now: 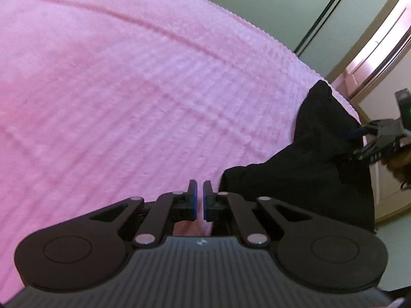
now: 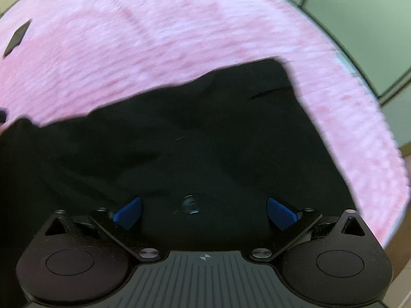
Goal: Fold clothes
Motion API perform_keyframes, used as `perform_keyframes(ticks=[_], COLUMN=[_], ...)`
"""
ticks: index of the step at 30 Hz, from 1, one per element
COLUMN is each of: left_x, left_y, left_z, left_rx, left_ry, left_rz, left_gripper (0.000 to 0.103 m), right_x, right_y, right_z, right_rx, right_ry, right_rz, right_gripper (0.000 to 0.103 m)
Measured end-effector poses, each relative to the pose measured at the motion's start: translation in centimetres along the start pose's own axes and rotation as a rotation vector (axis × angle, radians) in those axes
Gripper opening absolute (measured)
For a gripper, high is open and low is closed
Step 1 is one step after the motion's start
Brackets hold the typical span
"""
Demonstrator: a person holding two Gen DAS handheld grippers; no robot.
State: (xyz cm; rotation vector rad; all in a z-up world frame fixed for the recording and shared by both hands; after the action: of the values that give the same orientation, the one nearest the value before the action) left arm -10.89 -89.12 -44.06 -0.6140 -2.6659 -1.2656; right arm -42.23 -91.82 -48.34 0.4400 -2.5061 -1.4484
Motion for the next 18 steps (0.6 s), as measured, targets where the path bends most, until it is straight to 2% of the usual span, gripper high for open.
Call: perform_keyframes(ticks=[4, 7, 8, 10, 13, 16, 18], left_x=[2.5, 5.2, 5.9, 6.5, 6.6, 6.5, 6.5], left_y=[2.0, 1.7, 1.3, 0.6, 0.6, 2.7, 4.6], left_z=[0.6, 2.2, 2.9, 4.5, 6.7, 8.7, 10.4], left_rx=[0.037, 0.026, 0.012, -0.015, -0.017, 0.020, 0.038], left_ry=[-0.032, -0.057, -0.069, -0.112, -0.142, -0.151, -0.144], left_rz=[0.029, 0.072, 0.074, 0.027, -0.044, -0.127, -0.176], left_gripper=[0.002, 0.005, 0.005, 0.005, 0.005, 0.005, 0.005], right_x=[0.9, 1.0, 1.5, 2.7, 6.5, 7.1, 5.1], right_y=[2.1, 1.1, 0.3, -1.1, -2.2, -0.3, 1.7], right_z=[-1.3, -2.0, -2.1, -2.3, -1.8, -0.2, 1.7], right_rx=[0.157, 0.199, 0.205, 0.218, 0.240, 0.302, 0.351], right_ry=[-0.032, -0.010, -0.007, -0.008, -0.127, -0.131, -0.064], right_rz=[-0.083, -0.145, -0.129, -0.092, -0.004, -0.001, -0.046], right_gripper=[0.102, 0.102, 0.102, 0.102, 0.102, 0.102, 0.102])
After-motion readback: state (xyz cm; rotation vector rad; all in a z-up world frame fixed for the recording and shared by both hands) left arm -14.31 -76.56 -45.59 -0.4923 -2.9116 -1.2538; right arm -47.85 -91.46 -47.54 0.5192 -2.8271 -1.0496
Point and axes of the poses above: each gripper's, at about its wrist camera, not at the fingertips, and y roughly against the way its jaws point, x to its right, z to its underside, the point moved 1 cm from there along -y, roughly the way its jaws point, and after that the axes turned 9 degrees about x, right-handed, at the moved point
